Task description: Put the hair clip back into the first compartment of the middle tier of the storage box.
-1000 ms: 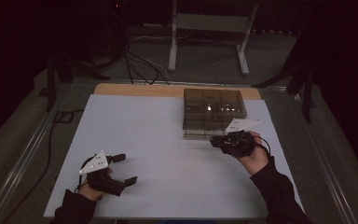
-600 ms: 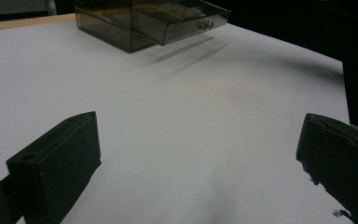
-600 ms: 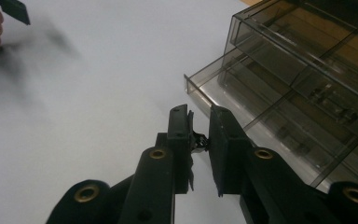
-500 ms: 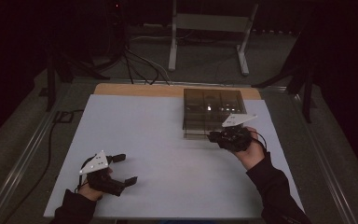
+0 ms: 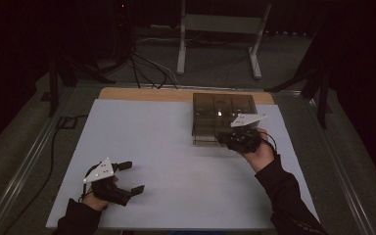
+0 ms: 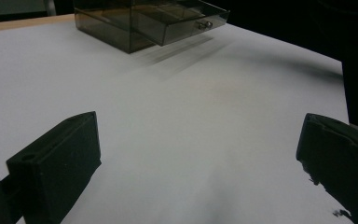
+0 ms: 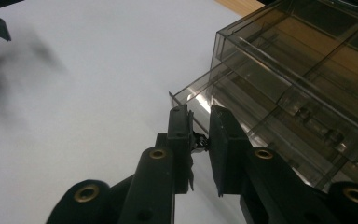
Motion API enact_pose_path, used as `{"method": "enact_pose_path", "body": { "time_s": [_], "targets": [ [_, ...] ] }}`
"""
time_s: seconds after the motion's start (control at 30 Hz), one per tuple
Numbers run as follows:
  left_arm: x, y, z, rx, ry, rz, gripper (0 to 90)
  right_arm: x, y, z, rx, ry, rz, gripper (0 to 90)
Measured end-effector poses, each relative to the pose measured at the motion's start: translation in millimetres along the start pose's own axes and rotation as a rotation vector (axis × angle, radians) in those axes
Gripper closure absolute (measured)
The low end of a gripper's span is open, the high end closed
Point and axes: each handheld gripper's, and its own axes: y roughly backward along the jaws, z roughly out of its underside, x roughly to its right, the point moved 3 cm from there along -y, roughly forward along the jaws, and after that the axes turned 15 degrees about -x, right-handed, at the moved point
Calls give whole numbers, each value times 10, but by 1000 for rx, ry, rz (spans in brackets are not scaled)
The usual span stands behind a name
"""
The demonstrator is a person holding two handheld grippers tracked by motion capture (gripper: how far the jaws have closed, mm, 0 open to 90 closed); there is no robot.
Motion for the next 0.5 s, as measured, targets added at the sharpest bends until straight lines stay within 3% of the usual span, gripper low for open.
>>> {"method": "enact_pose_path", "body": {
  "time_s": [0.5],
  "targets": [
    [-1,-2,-1,-3,0,1,7,56,-95,-152,-7,-10,1,785]
  ]
}}
